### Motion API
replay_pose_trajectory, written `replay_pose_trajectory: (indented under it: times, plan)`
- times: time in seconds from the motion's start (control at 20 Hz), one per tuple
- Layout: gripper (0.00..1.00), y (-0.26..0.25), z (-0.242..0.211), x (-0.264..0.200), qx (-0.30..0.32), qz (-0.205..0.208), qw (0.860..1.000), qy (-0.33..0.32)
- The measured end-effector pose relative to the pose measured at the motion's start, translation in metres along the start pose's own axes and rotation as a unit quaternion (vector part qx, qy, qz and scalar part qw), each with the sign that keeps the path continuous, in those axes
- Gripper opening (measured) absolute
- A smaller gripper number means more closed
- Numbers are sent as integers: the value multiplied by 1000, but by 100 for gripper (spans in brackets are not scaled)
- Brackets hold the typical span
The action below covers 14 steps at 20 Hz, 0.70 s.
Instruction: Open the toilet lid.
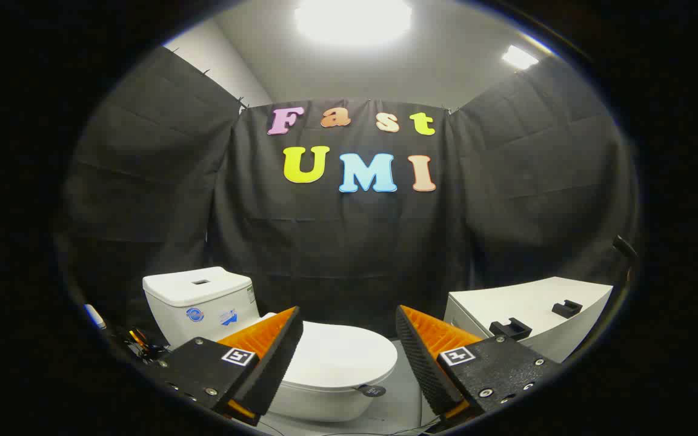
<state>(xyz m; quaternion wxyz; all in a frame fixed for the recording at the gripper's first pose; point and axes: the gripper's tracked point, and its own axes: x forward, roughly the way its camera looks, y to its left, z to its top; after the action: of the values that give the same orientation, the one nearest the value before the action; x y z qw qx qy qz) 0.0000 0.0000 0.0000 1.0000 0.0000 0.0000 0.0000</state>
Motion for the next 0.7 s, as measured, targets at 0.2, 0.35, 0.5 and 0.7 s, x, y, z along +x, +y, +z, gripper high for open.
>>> replay_pose_trajectory:
  times: [0.2, 0.35, 0.5, 0.7]
  plan:
    - [95, 2, -5, -3, -4, 2, 1000, -1]
    - [95, 5, -9, -3, -4, 7, 1000, 2]
    - [95, 7, -12, -3, -10, 11, 1000, 5]
    - [95, 7, -11, -3, -4, 11, 1000, 6]
